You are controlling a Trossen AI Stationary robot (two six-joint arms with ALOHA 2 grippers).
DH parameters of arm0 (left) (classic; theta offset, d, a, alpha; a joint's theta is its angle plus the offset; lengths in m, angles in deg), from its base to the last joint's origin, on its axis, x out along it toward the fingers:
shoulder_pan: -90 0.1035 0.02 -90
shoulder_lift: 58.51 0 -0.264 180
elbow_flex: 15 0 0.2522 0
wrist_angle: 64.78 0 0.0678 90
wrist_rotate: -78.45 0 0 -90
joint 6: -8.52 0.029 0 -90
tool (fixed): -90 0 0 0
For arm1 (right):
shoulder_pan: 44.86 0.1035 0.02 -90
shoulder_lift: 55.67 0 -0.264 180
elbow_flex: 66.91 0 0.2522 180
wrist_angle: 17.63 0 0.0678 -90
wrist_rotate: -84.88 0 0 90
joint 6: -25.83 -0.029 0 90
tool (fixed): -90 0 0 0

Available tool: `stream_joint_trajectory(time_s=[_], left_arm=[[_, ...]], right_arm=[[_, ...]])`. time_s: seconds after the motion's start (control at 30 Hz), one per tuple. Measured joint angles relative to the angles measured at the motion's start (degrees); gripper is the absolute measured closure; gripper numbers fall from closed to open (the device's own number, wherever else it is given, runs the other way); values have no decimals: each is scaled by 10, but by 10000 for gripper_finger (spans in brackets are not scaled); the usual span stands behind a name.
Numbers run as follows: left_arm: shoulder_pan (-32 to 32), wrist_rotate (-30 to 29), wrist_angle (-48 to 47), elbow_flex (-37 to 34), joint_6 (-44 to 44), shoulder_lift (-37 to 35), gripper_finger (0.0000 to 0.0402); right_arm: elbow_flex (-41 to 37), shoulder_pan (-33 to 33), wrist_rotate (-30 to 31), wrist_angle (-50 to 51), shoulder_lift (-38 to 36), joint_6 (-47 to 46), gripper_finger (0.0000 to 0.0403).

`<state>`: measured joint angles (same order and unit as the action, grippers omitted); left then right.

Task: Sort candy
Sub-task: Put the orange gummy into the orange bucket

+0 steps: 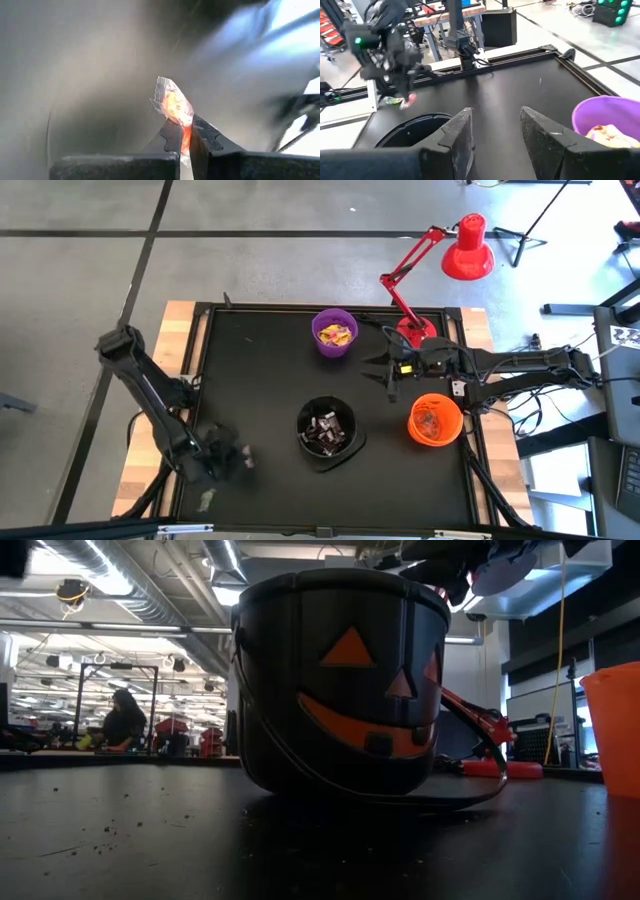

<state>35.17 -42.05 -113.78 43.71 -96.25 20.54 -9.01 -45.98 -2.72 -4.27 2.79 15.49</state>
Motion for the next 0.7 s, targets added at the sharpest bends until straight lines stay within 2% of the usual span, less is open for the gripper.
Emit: stream_joint_trajectory(time_s=[0.2,0.27,0.33,0.47,0.6,0.7], left_arm=[[35,-218,32,22,192,-84,401],[56,-262,79,27,283,-103,401],[83,-283,147,28,391,-116,401],[152,-268,314,28,609,-113,401],[231,-164,492,28,792,-90,401],[289,-68,607,28,884,-66,401]], right_arm=[[0,0,-26,-13,0,-17,237],[0,0,-38,-28,0,-22,237],[0,0,-52,-45,0,-29,237],[0,10,-64,-79,0,-30,237],[0,47,-44,-96,-8,-1,237],[1,70,-1,-81,-30,2,237]])
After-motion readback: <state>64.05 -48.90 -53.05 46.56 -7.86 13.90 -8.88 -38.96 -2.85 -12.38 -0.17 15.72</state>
